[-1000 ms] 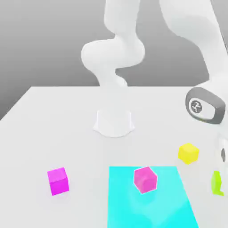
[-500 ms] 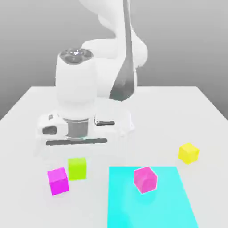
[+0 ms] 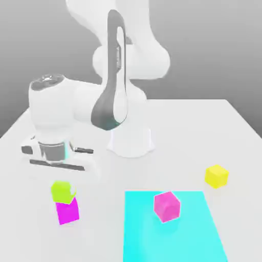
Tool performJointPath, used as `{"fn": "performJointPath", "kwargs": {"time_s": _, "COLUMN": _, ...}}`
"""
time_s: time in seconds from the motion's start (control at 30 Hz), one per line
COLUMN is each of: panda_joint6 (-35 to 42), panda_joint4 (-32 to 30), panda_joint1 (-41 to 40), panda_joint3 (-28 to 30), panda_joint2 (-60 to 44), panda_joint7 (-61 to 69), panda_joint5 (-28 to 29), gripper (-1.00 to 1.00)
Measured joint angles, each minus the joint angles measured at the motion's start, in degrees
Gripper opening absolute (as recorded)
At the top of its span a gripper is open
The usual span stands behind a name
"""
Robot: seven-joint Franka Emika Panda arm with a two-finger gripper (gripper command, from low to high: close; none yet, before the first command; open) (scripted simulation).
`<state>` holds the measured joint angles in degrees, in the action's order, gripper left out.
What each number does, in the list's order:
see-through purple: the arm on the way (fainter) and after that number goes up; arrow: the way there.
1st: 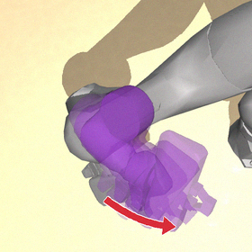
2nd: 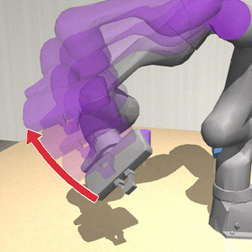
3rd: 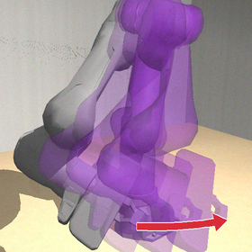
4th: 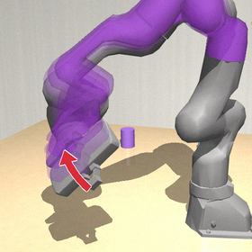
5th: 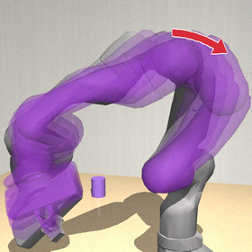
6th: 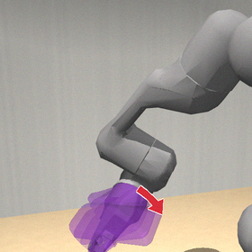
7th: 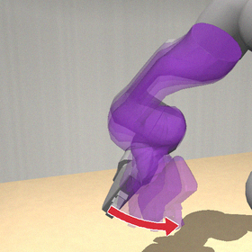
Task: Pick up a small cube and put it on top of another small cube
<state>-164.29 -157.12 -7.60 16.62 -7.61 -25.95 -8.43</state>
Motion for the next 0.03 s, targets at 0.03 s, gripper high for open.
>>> {"fn": "performJointPath", "kwargs": {"time_s": 0.03, "panda_joint6": 0.0, "panda_joint4": 0.0, "panda_joint1": 0.0, "panda_joint3": 0.0, "panda_joint2": 0.0, "panda_joint7": 0.0, "panda_joint5": 0.0, "gripper": 1.00}}
